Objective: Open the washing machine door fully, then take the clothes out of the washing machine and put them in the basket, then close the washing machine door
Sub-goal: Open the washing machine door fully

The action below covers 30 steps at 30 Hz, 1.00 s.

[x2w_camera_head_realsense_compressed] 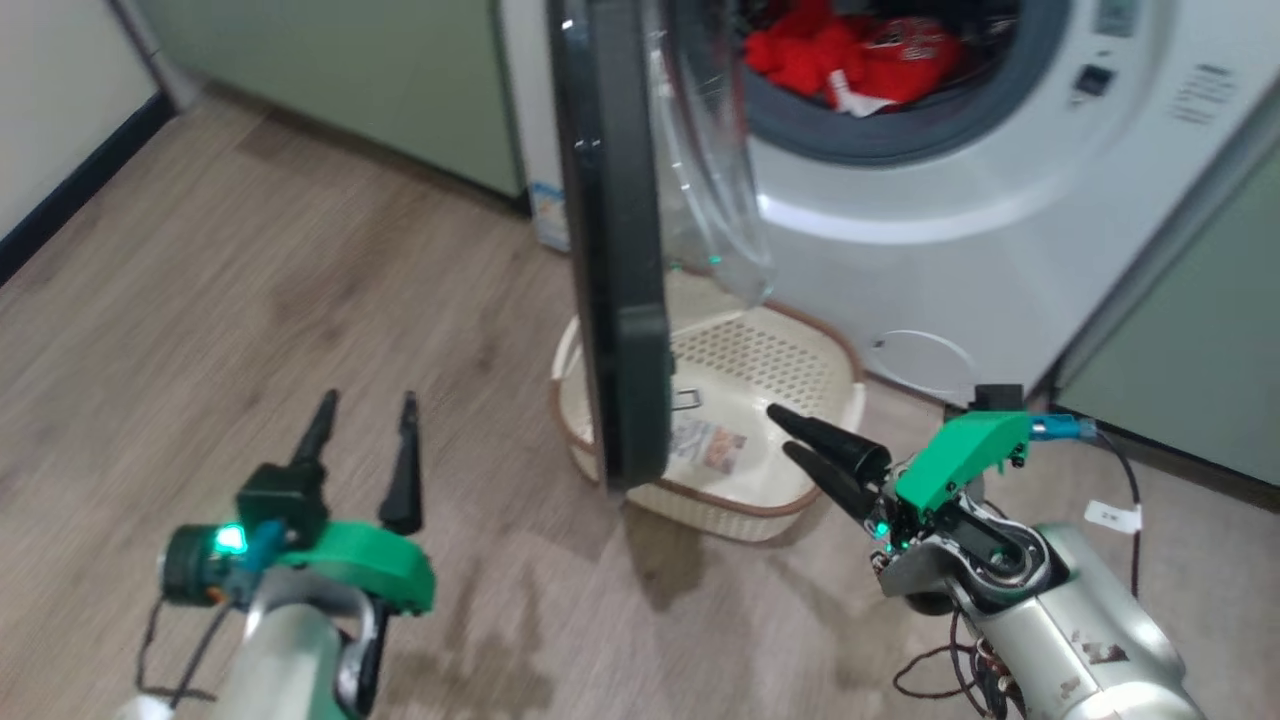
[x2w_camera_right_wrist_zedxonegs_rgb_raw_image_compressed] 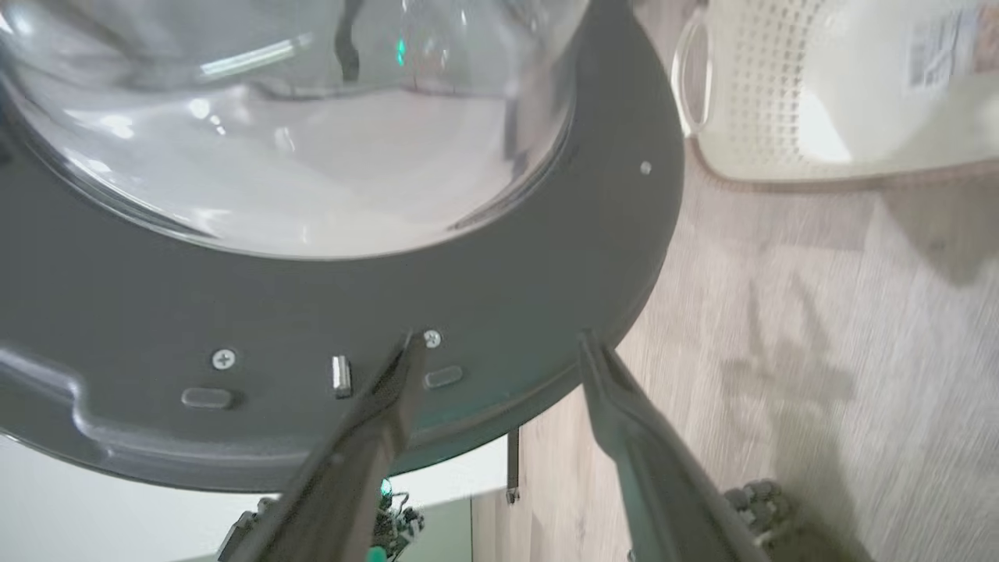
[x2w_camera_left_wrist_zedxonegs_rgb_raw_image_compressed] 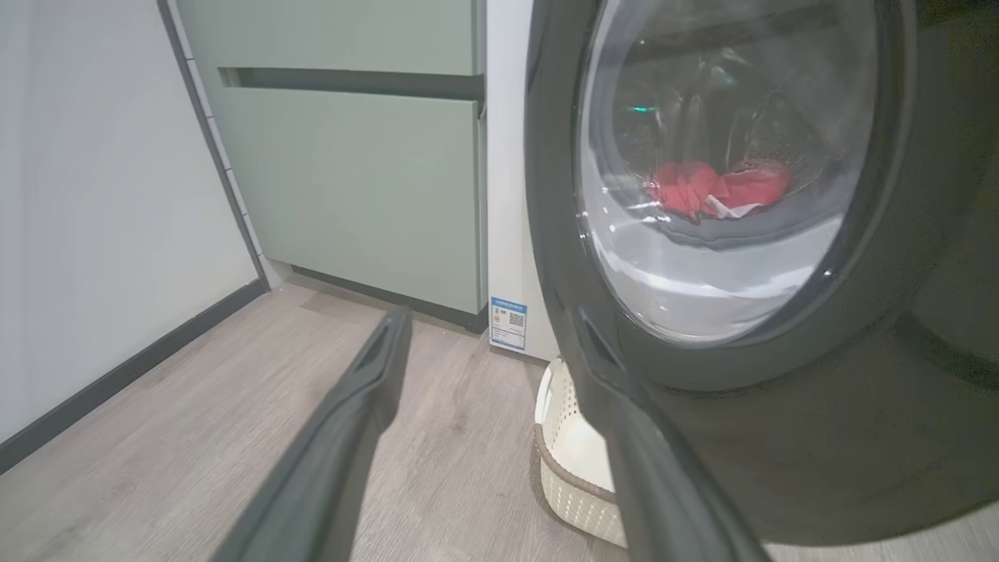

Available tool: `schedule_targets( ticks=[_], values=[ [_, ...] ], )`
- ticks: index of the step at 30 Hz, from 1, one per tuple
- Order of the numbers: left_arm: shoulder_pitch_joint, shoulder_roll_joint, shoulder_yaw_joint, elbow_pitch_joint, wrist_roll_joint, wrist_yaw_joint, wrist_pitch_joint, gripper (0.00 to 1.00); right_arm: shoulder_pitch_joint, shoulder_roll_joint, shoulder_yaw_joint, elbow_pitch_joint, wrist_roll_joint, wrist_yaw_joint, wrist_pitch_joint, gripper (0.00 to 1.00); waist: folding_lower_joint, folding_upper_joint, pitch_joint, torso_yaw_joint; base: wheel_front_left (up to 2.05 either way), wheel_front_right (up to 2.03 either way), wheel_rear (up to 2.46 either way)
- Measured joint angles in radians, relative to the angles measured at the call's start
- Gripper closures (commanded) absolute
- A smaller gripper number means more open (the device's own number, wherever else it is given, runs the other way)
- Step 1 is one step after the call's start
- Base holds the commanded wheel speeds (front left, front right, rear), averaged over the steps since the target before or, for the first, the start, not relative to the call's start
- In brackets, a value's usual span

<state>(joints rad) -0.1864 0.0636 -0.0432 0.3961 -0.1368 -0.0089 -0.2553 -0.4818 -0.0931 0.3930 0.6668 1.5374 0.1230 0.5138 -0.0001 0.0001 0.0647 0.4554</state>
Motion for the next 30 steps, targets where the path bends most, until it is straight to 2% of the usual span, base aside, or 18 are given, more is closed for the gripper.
schedule_targets(
  ticks=[9, 13, 19, 23, 26, 30],
  values=[
    [0.013, 0.027, 0.117, -0.002, 0.01, -0.027, 0.0, 0.0, 0.018, -0.022, -0.004, 0.015, -0.052, 0.0, -0.214, 0.0, 0.0, 0.0, -0.049, -0.128, 0.0, 0.0, 0.0],
    [0.041, 0.031, 0.162, -0.001, 0.015, -0.044, 0.0, 0.0, 0.029, -0.05, -0.003, 0.017, -0.069, 0.0, -0.315, 0.0, 0.0, 0.0, -0.069, -0.189, 0.0, 0.0, 0.0],
    [0.046, 0.035, 0.204, -0.001, 0.031, -0.055, 0.0, 0.0, 0.045, -0.128, 0.084, -0.008, -0.174, 0.0, -0.525, 0.0, 0.0, 0.0, -0.091, -0.271, 0.0, 0.0, 0.0],
    [0.046, 0.036, 0.23, -0.001, 0.033, -0.064, 0.0, 0.0, 0.043, -0.186, 0.176, 0.006, -0.291, 0.0, -0.72, 0.0, 0.0, 0.0, -0.101, -0.311, 0.0, 0.0, 0.0],
    [0.047, 0.035, 0.242, -0.001, 0.04, -0.071, 0.0, 0.0, 0.041, -0.208, 0.193, 0.032, -0.379, 0.0, -0.763, 0.0, 0.0, 0.0, -0.108, -0.333, 0.0, 0.0, 0.0],
    [0.052, 0.037, 0.263, -0.001, 0.04, -0.079, 0.0, 0.0, 0.044, -0.214, 0.009, -0.036, -0.633, 0.0, -0.762, 0.0, 0.0, 0.0, -0.112, -0.358, 0.0, 0.0, 0.0]
  ],
)
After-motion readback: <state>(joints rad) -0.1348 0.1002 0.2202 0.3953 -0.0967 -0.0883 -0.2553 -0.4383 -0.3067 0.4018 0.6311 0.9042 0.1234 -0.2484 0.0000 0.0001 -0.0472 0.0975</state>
